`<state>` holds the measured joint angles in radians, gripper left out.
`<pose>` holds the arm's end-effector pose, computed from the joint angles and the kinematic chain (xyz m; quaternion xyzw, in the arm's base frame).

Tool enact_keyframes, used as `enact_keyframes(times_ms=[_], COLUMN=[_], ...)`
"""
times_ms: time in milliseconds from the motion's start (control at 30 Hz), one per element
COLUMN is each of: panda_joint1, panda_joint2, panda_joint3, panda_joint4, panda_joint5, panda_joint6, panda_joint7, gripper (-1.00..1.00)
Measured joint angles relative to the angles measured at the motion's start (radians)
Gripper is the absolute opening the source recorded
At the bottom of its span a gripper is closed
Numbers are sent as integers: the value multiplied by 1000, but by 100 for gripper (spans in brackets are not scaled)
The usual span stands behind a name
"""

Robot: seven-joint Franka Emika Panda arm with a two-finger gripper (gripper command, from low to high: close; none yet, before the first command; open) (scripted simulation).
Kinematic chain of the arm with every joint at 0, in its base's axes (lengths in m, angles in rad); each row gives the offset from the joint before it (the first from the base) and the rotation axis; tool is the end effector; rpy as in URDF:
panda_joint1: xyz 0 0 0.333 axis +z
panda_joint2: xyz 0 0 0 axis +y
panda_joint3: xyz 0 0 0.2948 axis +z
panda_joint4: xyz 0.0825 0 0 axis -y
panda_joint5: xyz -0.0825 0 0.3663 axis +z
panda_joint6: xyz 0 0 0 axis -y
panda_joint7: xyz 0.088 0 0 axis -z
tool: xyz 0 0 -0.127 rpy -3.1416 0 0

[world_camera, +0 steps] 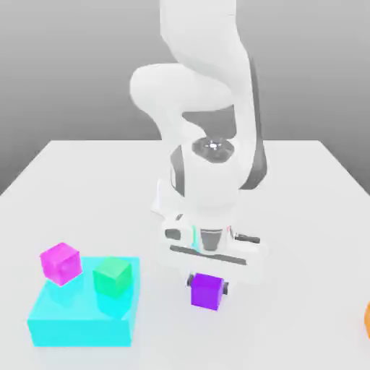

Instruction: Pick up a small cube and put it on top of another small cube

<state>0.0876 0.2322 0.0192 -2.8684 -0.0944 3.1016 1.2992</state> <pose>0.3305 0.0441 0.1114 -0.8529 0.5221 -0.0003 0.0006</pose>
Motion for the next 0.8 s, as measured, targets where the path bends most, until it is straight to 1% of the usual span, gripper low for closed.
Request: enact_keyframes(times_ms=[67,133,233,367,467,667,700,733,800], panda_joint1=[5,-7,-27,-17,-73,-198,-215,-222,-223], panda_joint2=[14,-20,-118,-258,-333,-465,-476,-463,-409], panda_joint3=[-6,7,38,36,-23,-166,-187,-198,-210], panda_joint4=[2,-4,-21,-39,9,137,153,158,152], panda_joint5=[-4,1,43,95,90,40,33,33,43], panda_joint6=[12,-17,-97,-219,-341,-600,-627,-619,-560], panda_joint7=[3,-1,-33,-80,-189,-432,-465,-485,-506], gripper=[-100,-100,-100,-100,-100,-100,-100,-100,-100])
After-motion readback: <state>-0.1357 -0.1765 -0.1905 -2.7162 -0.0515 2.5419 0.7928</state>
